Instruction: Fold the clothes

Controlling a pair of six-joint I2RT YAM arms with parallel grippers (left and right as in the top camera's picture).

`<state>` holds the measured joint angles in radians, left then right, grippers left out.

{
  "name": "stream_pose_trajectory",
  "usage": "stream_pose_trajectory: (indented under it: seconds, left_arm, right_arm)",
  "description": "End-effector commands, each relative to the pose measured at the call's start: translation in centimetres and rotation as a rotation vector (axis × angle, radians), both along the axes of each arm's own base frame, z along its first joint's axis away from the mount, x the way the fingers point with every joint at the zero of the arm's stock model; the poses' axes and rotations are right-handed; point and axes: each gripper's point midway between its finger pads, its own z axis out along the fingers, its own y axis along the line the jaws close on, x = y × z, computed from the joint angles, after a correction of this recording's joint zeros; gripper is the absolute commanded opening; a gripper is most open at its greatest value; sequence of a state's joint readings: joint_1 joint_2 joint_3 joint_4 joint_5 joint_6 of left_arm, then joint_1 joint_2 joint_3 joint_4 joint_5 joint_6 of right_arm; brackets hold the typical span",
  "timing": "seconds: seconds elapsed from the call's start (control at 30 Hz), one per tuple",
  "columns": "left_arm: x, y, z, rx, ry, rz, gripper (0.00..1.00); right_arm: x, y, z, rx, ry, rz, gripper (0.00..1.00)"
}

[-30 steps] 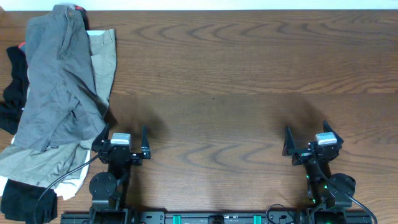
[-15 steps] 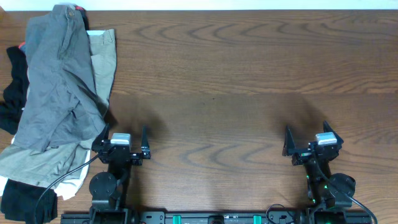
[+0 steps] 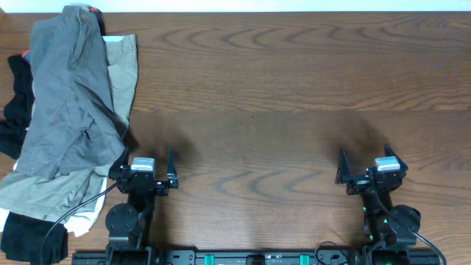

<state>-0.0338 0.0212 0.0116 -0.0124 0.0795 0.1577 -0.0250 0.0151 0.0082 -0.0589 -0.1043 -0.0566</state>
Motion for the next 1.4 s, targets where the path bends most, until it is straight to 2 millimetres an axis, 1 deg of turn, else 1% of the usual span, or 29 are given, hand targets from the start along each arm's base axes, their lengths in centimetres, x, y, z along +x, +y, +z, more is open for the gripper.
stream_pose_trajectory:
  seconds: [0.0, 0.1, 0.17, 0.33, 0.4, 0.47, 0.6, 0.7, 0.77, 0.9, 0.97, 1.07, 1.17, 1.23, 1.3, 1.37]
  left_arm:
    - [-0.1, -0.8, -0.9, -0.018, 0.032, -0.044, 0.98]
    - [-0.1, -1.2, -0.6, -0.033, 0.02, -0.071, 0.98]
    - [-0.1, -1.4, -0.6, -0.056, 0.023, -0.075, 0.98]
    - [-0.2, -1.4, -1.0, -0.328, 0.072, -0.039, 0.98]
    - [-0.4, -1.4, -1.1, -0.393, 0.099, -0.029, 0.98]
    - [-0.7, -1.4, -0.9, -0.404, 0.117, -0.025, 0.98]
    - [-1.2, -1.4, 0.8, -0.403, 0.142, -0.019, 0.98]
    - [-1.1, -1.4, 2.2, -0.402, 0.174, -0.012, 0.98]
    - [-0.7, -1.4, 3.0, -0.401, 0.21, -0.005, 0.98]
    - [0.8, -1.5, 4.6, -0.397, 0.298, 0.011, 0.98]
    - [1.9, -1.5, 5.4, -0.395, 0.361, 0.021, 0.98]
    - [3.3, -1.6, 6.3, -0.385, 0.469, 0.04, 0.98]
    - [4.4, -1.6, 7.2, -0.337, 0.588, 0.047, 0.98]
    - [5.2, -1.7, 8.4, -0.304, 0.673, 0.045, 0.98]
    - [5.8, -1.7, 9.3, -0.28, 0.719, 0.042, 0.98]
    - [7.2, -1.8, 10.1, -0.254, 0.73, 0.031, 0.98]
  right_arm:
    - [0.1, -1.2, -0.2, -0.016, 0.003, -0.063, 0.99]
    - [0.1, -1.1, 0.3, -0.014, -0.016, -0.058, 0.99]
    - [0.1, -0.4, 0.5, 0.01, -0.023, -0.022, 0.99]
    - [-0.2, 1.7, 0.8, 0.115, -0.021, 0.098, 0.99]
    - [-0.2, 2.2, 0.8, 0.138, -0.014, 0.123, 0.99]
    - [-0.3, 2.4, 0.9, 0.159, -0.004, 0.135, 0.99]
    - [-0.3, 2.4, 1.8, 0.161, 0.023, 0.137, 0.99]
    - [-0.1, 2.4, 3.0, 0.164, 0.054, 0.135, 0.99]
    - [0.3, 2.5, 4.1, 0.158, 0.076, 0.138, 0.99]
    - [1.7, 3.1, 6.4, 0.135, 0.125, 0.176, 0.99]
    - [2.8, 3.3, 7.3, 0.141, 0.169, 0.191, 0.99]
    - [4.5, 4.0, 7.8, 0.159, 0.265, 0.226, 0.99]
    - [6.3, 4.5, 7.9, 0.182, 0.388, 0.255, 0.99]
    - [7.7, 4.7, 7.7, 0.204, 0.495, 0.26, 0.99]
    - [8.6, 5.1, 7.9, 0.226, 0.563, 0.283, 0.99]
    - [9.6, 5.8, 8.5, 0.25, 0.6, 0.327, 0.99]
